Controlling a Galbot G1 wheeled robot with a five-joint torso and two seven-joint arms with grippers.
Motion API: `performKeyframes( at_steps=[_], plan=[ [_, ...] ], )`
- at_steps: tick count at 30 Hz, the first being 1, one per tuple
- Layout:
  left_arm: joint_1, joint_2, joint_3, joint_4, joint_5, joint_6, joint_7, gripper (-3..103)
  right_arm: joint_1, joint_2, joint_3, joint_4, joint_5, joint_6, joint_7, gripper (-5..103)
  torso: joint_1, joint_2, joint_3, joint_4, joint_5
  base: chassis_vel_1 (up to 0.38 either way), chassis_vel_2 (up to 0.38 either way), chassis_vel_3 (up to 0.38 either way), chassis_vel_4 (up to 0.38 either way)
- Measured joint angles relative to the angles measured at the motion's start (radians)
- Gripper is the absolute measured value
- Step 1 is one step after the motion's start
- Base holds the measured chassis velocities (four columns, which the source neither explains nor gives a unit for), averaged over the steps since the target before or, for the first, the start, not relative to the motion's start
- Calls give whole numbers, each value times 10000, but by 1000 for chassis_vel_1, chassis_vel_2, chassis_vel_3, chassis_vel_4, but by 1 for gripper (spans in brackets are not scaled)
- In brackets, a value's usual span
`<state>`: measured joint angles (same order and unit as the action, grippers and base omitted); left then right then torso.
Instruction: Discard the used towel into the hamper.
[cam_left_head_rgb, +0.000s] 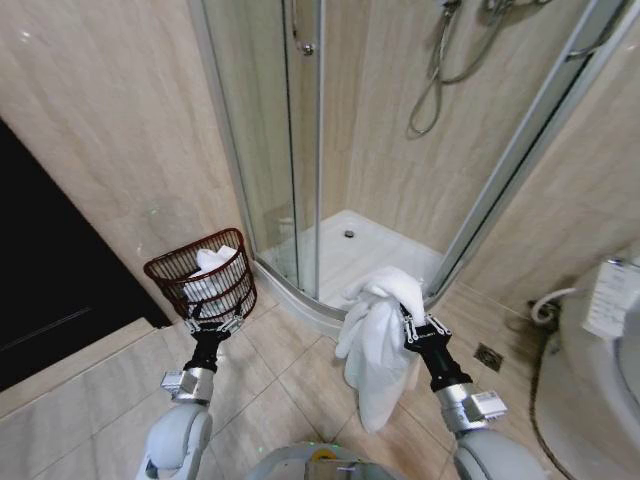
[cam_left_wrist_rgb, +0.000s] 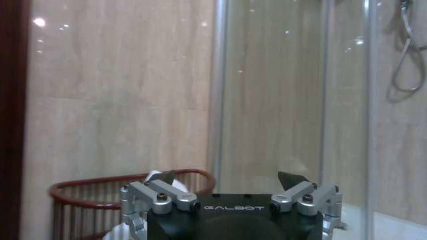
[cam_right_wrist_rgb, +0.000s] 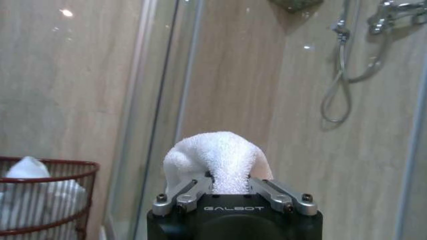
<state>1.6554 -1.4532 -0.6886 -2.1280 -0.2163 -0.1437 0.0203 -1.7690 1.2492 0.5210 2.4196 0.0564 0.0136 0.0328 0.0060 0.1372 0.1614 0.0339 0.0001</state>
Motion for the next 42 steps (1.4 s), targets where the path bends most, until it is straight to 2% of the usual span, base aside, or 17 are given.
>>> performKeyframes(
  at_steps=[10, 13, 17, 19, 21, 24, 29, 35, 42],
  plan=[
    [-39, -64, 29, -141, 128, 71, -18, 100, 114, -89, 44, -71, 198, 60, -11, 12, 0, 0, 0, -2, -1, 69, 67, 61, 73],
    [-62, -14, 41, -355, 208, 133, -29, 100, 419, -272, 31, -12, 425, -191, 7, 12, 0, 0, 0, -3, -2, 68, 71, 53, 64],
    [-172, 131, 38, -1202, 276, 436, -181, 100, 1452, -619, 125, 340, 1133, -883, 250, 12, 1, 0, 0, 2, -3, 67, 75, 62, 61],
    [-170, 147, 26, -1405, 341, 502, -212, 100, 1491, -659, 125, 410, 1227, -957, 262, 12, 1, 0, 1, 4, -1, 69, 77, 80, 63],
    [-145, 142, 24, -1486, 413, 520, -216, 100, 1410, -653, 107, 416, 1237, -932, 255, 12, 1, 0, 1, 3, 1, 32, 74, 85, 62],
    [2, 36, 71, -1383, 514, 500, -222, 100, 941, -411, -19, 140, 882, -447, 87, 12, 1, -1, 0, -5, 3, 27, 36, 34, 36],
    [102, -32, 65, -1226, 531, 469, -240, 100, 748, -243, -146, -28, 691, -226, -12, 12, 1, 0, 0, -3, 0, 62, 37, 49, 47],
    [130, -82, 60, -1292, 532, 504, -279, 100, 969, -359, -184, 3, 774, -256, -28, 12, 1, 0, 0, 0, 0, 92, 72, 61, 63],
    [198, -130, 65, -1398, 578, 531, -316, 100, 1213, -598, -139, 196, 1256, -614, 149, 12, 1, 0, 0, -1, -1, 79, 79, 90, 93]
  ],
)
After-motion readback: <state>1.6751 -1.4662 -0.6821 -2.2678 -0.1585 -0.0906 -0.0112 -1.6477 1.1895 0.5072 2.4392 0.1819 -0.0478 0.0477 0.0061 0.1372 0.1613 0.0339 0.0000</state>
